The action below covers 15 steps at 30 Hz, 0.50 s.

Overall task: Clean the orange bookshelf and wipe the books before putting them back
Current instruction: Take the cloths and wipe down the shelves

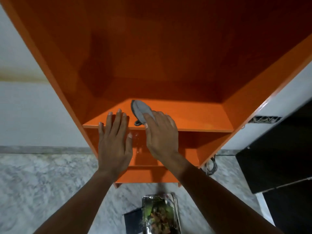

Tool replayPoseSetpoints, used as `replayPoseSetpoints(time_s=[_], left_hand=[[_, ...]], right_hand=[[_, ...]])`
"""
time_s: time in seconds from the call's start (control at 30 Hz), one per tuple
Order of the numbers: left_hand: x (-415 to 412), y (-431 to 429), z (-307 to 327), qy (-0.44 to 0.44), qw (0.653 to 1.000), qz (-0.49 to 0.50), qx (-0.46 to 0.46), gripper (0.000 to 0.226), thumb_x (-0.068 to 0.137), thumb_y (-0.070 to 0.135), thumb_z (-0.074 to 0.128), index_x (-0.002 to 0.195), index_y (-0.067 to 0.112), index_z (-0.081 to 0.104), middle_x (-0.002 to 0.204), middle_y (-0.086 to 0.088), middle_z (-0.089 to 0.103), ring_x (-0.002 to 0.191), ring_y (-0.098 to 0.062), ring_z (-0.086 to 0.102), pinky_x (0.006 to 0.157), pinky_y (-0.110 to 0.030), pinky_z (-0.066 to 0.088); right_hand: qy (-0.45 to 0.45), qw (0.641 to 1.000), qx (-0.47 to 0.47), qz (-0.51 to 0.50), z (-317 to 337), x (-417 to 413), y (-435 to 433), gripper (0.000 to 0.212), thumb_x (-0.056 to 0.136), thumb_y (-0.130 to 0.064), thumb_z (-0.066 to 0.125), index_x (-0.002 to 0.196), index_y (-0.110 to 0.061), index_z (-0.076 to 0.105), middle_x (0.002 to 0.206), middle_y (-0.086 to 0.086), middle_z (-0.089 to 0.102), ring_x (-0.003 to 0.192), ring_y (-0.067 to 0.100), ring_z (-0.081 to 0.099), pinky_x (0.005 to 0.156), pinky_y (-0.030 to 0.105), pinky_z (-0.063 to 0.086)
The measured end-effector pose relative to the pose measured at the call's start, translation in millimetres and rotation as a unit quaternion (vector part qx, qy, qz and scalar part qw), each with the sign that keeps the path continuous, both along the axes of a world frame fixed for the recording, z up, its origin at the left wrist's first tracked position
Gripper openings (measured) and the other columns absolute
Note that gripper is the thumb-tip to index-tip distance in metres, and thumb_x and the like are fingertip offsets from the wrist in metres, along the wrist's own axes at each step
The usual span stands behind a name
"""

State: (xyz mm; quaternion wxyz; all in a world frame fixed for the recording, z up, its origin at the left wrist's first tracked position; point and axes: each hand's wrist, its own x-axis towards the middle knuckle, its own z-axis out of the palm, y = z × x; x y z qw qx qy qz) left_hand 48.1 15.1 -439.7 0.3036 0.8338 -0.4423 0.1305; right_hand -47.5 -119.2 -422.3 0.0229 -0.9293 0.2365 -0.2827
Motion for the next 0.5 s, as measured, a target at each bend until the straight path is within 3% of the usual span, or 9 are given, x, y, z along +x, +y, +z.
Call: replayPoseSetpoints(time_s=[0.1,0.2,0.33,0.5], left_hand=[[13,14,-26,-0.065,0.997,0.025,-0.043,0.062,0.102,0.036,0.035,0.158,0.013,0.028,0.167,-0.006,0.02,0.156,-0.026,0.007,0.123,-0.059,0.003],[25,8,-51,-0.121,0.988,0.037,-0.088,0.062,0.102,0.038,0.038,0.158,0.014,0.026,0.167,-0.007,0.02,0.156,-0.029,0.009,0.122,-0.063,0.004],[45,0,-75,-0.211,0.968,0.072,-0.115,0.068,0.1,0.031,0.045,0.16,0.014,0.019,0.168,-0.008,0.017,0.156,-0.03,0.009,0.121,-0.065,0.003],[77,26,-108,-0.199,0.954,0.153,-0.163,0.069,0.102,0.028,0.038,0.162,0.011,0.008,0.17,-0.004,0.003,0.157,-0.029,-0.001,0.121,-0.056,-0.011]], right_hand=[[-0.066,0.993,-0.081,0.052,-16,13,9,0.033,0.102,-0.03,0.048,0.13,-0.019,0.063,0.128,0.005,0.063,0.114,0.028,0.059,0.093,0.044,0.041],[-0.146,0.977,-0.151,0.046,-36,26,13,0.03,0.1,-0.029,0.053,0.124,-0.02,0.067,0.121,0.004,0.066,0.108,0.027,0.063,0.088,0.043,0.039],[-0.219,0.953,-0.208,0.008,-55,50,26,0.03,0.098,-0.03,0.055,0.124,-0.023,0.068,0.119,0.003,0.067,0.11,0.026,0.063,0.099,0.049,0.036],[-0.247,0.937,-0.235,0.072,-59,93,48,0.032,0.098,-0.025,0.054,0.128,-0.023,0.065,0.123,0.004,0.066,0.116,0.026,0.06,0.114,0.05,0.028]])
